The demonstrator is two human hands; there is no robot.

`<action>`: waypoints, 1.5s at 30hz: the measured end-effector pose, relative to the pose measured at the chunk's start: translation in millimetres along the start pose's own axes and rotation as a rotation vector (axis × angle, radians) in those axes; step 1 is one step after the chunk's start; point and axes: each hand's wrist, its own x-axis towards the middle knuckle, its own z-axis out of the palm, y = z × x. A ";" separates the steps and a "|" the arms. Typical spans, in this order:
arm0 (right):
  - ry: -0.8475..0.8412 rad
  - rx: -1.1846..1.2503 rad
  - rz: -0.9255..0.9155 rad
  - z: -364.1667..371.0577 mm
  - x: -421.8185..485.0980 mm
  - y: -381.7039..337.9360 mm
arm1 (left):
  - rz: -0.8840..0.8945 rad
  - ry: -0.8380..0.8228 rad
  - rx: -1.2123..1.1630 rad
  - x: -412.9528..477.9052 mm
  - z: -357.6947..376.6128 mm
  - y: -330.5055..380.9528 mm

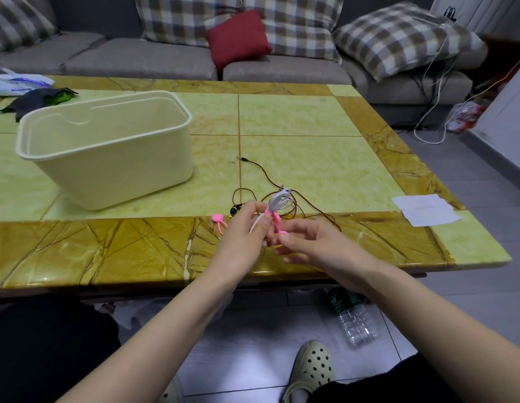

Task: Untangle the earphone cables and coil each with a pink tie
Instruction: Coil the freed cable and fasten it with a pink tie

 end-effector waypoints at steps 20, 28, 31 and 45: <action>-0.029 -0.304 0.147 -18.7 -2.3 -25.5 | 0.072 -0.337 0.456 -19.0 -14.1 12.2; -0.073 -0.421 0.193 -17.7 -2.7 -28.2 | 0.043 -0.349 0.771 -17.5 -9.4 14.9; -0.025 -0.435 0.094 -12.1 -2.4 -18.1 | 0.053 -0.365 0.788 -16.7 -10.7 16.3; 0.070 -0.208 -0.021 3.8 -4.2 -13.5 | 0.044 -0.146 0.570 -10.4 -14.7 13.3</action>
